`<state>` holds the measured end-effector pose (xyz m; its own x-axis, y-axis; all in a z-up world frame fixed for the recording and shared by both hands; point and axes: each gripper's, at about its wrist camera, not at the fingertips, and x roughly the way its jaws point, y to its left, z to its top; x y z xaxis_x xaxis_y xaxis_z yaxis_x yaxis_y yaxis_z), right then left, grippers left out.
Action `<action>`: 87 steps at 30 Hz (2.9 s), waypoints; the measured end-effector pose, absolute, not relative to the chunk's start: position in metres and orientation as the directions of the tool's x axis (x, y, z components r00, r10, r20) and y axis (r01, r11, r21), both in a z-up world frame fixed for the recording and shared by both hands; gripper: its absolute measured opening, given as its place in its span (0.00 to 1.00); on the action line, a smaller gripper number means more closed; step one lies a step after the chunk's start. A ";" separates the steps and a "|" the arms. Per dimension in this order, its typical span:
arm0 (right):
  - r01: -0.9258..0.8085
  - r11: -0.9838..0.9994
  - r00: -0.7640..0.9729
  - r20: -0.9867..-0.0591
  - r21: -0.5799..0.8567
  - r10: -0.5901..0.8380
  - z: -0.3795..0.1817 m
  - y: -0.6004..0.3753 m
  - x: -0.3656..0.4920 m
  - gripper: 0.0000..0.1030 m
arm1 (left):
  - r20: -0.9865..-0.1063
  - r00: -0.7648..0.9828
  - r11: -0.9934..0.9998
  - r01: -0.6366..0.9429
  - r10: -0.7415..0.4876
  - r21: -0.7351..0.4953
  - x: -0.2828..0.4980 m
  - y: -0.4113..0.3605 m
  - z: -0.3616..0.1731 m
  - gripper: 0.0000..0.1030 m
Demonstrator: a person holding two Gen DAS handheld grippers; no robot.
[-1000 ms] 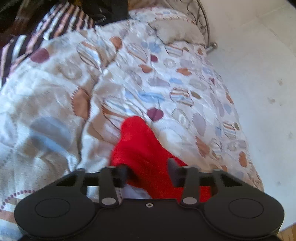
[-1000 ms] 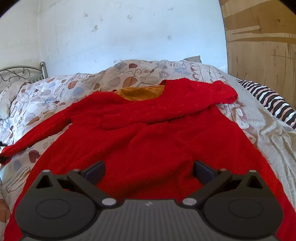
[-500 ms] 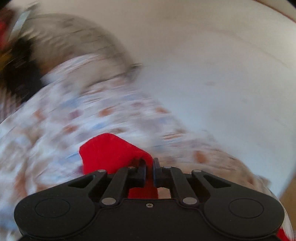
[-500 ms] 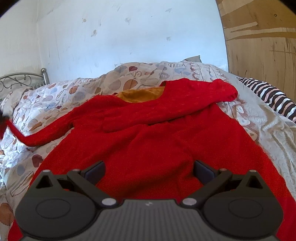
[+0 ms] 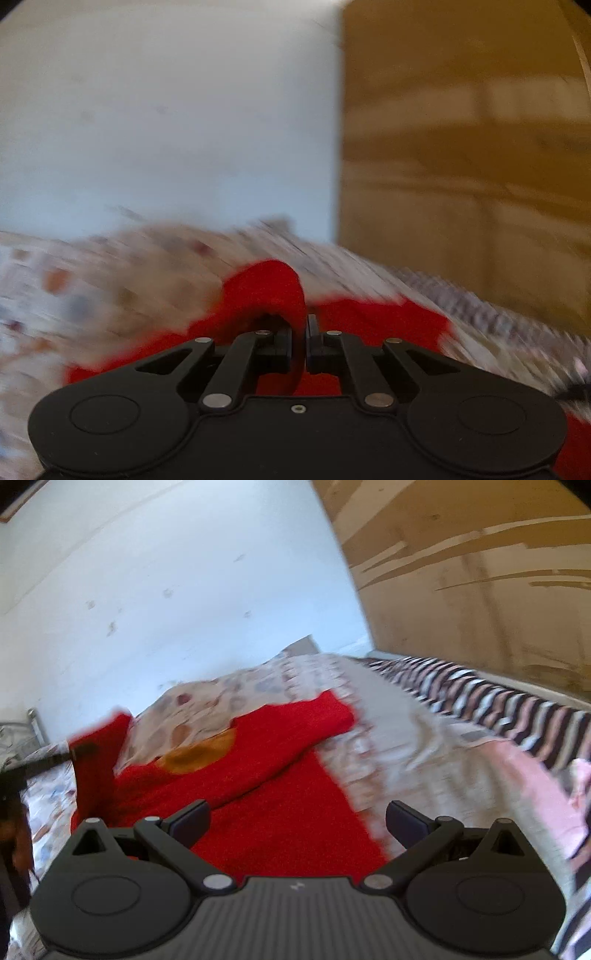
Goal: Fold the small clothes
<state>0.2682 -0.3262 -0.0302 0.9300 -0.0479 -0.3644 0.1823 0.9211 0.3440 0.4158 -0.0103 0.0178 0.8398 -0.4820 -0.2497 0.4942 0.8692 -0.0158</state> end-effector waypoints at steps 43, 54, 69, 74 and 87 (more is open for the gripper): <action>-0.003 0.990 0.959 -0.279 0.138 0.042 -0.007 -0.238 0.370 0.09 | -0.519 0.849 0.985 0.007 -0.096 -0.170 0.402 0.109 -0.027 0.99; 0.041 0.968 0.936 -0.350 0.247 0.049 -0.031 -0.271 0.342 0.79 | -0.466 0.862 0.978 0.143 -0.199 -0.153 0.474 0.113 -0.036 0.99; -0.007 0.965 0.895 -0.428 0.262 0.123 -0.048 -0.267 0.361 0.91 | -0.545 0.802 0.953 0.095 -0.245 -0.287 0.539 0.120 -0.037 0.16; -0.059 0.980 0.900 -0.416 0.187 0.134 -0.039 -0.251 0.360 0.96 | -0.603 0.784 0.955 -0.042 -0.151 -0.293 0.541 0.128 -0.009 0.14; -0.068 0.975 0.846 -0.506 0.212 0.169 -0.057 -0.248 0.377 0.96 | -0.578 0.772 0.936 0.062 -0.264 -0.345 0.518 0.150 -0.038 0.72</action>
